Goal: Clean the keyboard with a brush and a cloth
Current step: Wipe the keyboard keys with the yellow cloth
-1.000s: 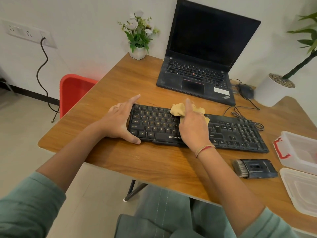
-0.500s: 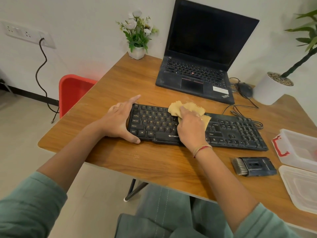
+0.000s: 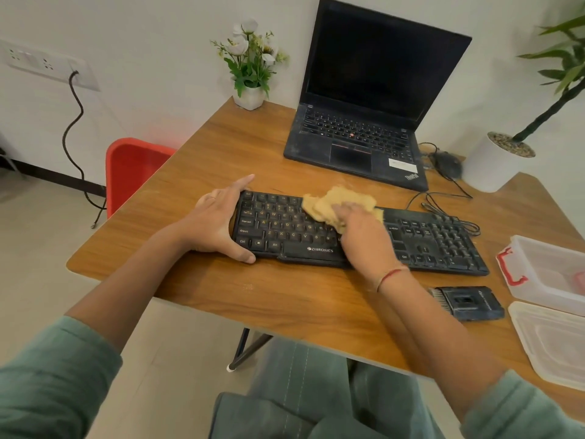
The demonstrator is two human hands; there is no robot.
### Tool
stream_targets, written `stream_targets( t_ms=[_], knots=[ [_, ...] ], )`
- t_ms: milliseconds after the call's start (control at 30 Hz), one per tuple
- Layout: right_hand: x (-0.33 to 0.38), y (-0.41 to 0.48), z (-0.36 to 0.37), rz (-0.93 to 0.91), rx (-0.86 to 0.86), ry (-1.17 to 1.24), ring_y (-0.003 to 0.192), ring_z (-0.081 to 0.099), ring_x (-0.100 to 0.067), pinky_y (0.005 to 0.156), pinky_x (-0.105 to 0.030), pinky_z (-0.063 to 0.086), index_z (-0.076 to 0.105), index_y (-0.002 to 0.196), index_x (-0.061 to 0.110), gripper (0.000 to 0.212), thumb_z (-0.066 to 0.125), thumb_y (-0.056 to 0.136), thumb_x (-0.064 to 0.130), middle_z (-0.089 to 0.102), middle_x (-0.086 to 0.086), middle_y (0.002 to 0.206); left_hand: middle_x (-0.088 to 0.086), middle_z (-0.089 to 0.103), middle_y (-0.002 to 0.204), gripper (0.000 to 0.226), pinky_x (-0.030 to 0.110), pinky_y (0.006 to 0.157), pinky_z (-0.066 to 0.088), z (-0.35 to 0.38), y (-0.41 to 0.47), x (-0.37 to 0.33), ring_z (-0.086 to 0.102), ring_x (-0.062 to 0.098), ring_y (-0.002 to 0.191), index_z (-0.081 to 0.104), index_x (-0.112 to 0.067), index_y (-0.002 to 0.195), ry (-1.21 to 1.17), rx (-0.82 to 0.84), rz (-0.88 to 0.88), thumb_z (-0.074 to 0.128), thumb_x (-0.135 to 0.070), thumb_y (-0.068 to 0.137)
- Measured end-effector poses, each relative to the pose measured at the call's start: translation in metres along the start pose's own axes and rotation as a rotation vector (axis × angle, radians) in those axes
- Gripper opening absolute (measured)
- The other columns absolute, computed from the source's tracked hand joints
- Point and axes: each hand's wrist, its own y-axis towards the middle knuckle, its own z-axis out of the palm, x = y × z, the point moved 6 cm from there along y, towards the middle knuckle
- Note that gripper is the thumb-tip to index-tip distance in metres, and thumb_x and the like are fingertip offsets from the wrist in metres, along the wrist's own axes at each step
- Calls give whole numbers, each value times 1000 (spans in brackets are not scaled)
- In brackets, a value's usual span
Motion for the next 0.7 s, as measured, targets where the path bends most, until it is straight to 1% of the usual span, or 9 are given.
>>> stream_targets(
  t_ms=[100, 167, 233, 300, 367, 433, 500, 600, 700],
  knots=[
    [4, 7, 8, 67, 46, 61, 142, 24, -30, 117, -49, 19, 36, 146, 25, 58, 38, 93, 1, 31, -8, 154, 0, 27, 150, 144, 40, 114, 11, 1, -1, 1, 24, 24, 137, -6, -39, 151, 4, 1, -4, 70, -77, 35],
    [29, -7, 18, -18, 81, 114, 146, 13, -27, 118, -55, 6, 30, 147, 33, 58, 34, 96, 6, 25, 2, 156, 0, 28, 150, 143, 41, 114, 12, 0, 0, 1, 25, 24, 136, -6, -39, 151, 6, 7, -8, 70, -77, 35],
    [47, -25, 20, -138, 87, 101, 147, 9, -25, 118, -52, 2, 24, 148, 36, 58, 30, 98, 8, 21, 6, 157, 0, 28, 149, 143, 42, 114, 14, 1, 0, 2, 26, 24, 136, -6, -38, 151, 9, 10, -13, 70, -77, 35],
    [40, -31, 13, -180, 70, 64, 147, 11, -21, 118, -42, 3, 20, 149, 36, 61, 31, 97, 4, 19, 6, 158, 1, 28, 149, 143, 42, 114, 14, 0, -1, 2, 26, 24, 135, -5, -38, 151, 8, 10, -13, 70, -76, 35],
    [5, -19, 4, -64, 34, 43, 146, 17, -21, 116, -36, 13, 23, 149, 32, 66, 36, 94, -1, 21, 2, 157, 1, 28, 149, 143, 42, 114, 14, 0, 0, 2, 27, 25, 135, -4, -38, 151, 10, 6, -9, 70, -76, 35],
    [-33, -2, -2, 118, 16, 77, 143, 26, -26, 115, -39, 24, 32, 147, 26, 63, 39, 91, -3, 29, -5, 155, 1, 28, 150, 143, 42, 114, 14, 0, 0, 1, 26, 25, 136, -4, -38, 151, 14, 7, -13, 70, -76, 35],
    [-41, 8, 1, 179, 18, 159, 140, 29, -33, 116, -44, 25, 40, 143, 26, 58, 39, 92, -1, 31, -7, 154, 1, 28, 150, 143, 43, 114, 13, 1, 1, 2, 25, 25, 137, -5, -38, 150, 18, 12, -17, 69, -77, 35],
    [3, 2, 19, 37, 61, 183, 146, 15, -31, 119, -51, 5, 37, 143, 35, 57, 35, 95, 5, 26, 3, 155, 2, 28, 150, 143, 43, 114, 13, 1, 2, 2, 26, 26, 137, -5, -38, 151, 26, 11, -19, 69, -78, 35],
    [51, -26, 20, -176, 76, 163, 147, 7, -26, 120, -45, 0, 27, 147, 36, 58, 29, 98, 6, 20, 4, 157, 2, 27, 151, 144, 42, 113, 15, 0, 1, 2, 26, 25, 137, -5, -38, 151, 20, 12, -25, 70, -77, 35]
  ],
)
